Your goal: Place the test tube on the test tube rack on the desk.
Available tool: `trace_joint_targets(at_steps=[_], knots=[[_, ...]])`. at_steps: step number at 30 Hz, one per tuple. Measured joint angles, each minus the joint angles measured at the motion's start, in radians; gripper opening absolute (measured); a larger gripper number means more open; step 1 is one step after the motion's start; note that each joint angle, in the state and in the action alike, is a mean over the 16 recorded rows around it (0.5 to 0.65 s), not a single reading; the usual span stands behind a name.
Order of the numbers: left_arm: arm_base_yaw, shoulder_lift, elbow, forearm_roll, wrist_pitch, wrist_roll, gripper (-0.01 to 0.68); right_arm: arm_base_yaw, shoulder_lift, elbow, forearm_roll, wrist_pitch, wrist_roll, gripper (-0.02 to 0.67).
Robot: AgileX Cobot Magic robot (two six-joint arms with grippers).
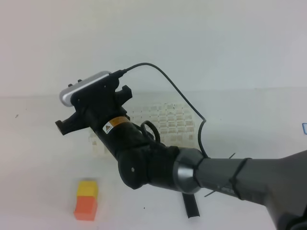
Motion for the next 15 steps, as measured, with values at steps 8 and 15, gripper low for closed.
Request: trace_joint_targets(at_steps=[8,15], knots=[[0.000,0.001,0.024,-0.121,-0.023,0.121,-0.001,0.000,0.028,0.002,0.021,-0.017,0.010,0.122],[0.000,0.001,0.103,-0.336,-0.082,0.334,-0.001,0.002,0.051,0.002,0.040,-0.025,0.022,0.122]])
